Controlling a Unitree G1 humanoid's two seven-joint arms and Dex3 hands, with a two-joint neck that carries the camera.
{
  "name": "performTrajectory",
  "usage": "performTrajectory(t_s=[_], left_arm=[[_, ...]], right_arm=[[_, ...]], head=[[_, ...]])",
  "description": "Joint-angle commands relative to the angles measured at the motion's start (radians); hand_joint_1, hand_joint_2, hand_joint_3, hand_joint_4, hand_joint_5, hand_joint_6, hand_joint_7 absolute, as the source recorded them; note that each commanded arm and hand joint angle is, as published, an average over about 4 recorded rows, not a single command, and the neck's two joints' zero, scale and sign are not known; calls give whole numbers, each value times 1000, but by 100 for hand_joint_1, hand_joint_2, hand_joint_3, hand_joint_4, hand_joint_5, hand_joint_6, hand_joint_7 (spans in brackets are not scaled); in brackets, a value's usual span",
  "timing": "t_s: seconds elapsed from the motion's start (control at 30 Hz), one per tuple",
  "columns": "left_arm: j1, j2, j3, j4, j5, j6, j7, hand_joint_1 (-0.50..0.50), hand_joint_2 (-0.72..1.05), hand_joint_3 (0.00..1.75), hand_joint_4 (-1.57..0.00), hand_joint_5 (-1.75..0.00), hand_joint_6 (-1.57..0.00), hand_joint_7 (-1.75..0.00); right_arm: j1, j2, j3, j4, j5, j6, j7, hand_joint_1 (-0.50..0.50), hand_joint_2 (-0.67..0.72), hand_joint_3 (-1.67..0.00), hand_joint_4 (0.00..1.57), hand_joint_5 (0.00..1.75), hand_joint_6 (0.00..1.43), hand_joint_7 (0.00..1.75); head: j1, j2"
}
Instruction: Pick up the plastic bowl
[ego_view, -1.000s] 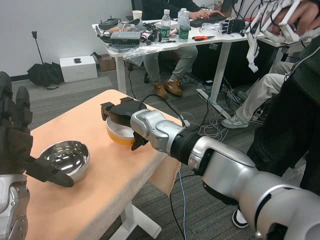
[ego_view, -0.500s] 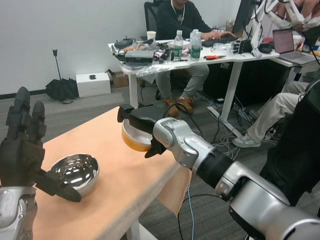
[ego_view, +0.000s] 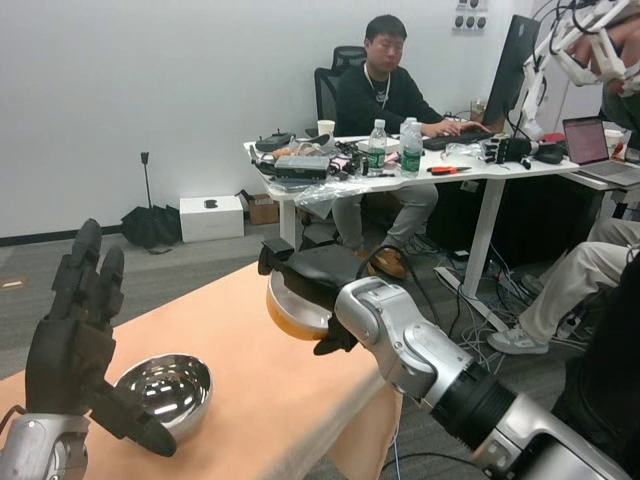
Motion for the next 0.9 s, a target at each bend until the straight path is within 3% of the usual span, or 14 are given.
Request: performTrajectory(t_s=[0.03,0.23,0.9], left_arm=[[4,17,6,-11,-13,1,-4,-50,-64,9,0,0,0,-7],[8,27,5,-15,-25,2,-5,-50,-64,9,0,0,0,-7],[21,34,12,-28,-30,-3,-6,-50,-64,9,0,0,0,-7]], right_arm=[[8,-8,-10,-36,-31,14,11,-46,-54,-159,86,175,88,168],[6,-7,7,-69,-90,22,24,-46,-57,-159,86,175,91,168],[-1,4,17,-61,-96,22,26,-46,-56,-159,88,175,91,168]], head=[[15,7],[30,11],[39,-3]])
